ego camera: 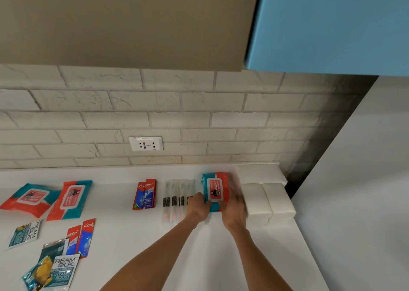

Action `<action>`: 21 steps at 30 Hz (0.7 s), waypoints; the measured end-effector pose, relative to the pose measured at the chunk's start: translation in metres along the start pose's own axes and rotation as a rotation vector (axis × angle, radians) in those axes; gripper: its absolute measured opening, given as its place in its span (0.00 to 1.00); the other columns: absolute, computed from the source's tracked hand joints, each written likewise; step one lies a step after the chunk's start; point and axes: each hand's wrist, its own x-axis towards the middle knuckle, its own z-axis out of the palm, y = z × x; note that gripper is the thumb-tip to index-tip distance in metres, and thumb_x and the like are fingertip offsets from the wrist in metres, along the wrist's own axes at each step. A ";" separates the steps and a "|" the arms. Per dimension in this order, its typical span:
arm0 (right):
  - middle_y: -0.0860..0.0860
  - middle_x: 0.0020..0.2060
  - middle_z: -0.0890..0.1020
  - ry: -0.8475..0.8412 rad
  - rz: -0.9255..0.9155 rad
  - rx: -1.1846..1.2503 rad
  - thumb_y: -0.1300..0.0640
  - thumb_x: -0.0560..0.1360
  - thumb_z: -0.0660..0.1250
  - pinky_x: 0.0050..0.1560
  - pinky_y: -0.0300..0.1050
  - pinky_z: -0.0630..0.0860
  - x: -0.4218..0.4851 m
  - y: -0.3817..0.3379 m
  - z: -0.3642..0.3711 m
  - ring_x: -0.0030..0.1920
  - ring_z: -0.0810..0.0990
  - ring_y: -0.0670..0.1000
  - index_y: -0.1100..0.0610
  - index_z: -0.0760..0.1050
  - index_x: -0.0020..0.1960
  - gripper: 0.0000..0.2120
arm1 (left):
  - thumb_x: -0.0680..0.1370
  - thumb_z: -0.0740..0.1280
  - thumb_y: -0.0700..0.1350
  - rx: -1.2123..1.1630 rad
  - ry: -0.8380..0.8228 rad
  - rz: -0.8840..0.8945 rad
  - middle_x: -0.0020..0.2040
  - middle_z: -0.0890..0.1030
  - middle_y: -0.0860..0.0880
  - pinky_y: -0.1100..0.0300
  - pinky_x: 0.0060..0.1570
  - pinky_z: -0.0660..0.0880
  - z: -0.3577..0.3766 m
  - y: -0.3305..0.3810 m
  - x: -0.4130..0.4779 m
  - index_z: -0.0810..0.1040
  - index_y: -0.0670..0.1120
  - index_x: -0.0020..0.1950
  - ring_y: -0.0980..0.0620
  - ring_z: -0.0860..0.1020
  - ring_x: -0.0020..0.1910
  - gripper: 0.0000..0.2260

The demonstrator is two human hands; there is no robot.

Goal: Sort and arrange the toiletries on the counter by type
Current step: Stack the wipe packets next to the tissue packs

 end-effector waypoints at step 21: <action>0.61 0.50 0.88 -0.172 0.295 0.743 0.66 0.78 0.76 0.45 0.46 0.84 0.019 -0.006 -0.004 0.47 0.88 0.57 0.57 0.83 0.55 0.07 | 0.71 0.80 0.37 -1.048 -0.110 -0.411 0.49 0.86 0.37 0.61 0.36 0.81 -0.004 0.007 0.019 0.82 0.34 0.54 0.48 0.84 0.41 0.14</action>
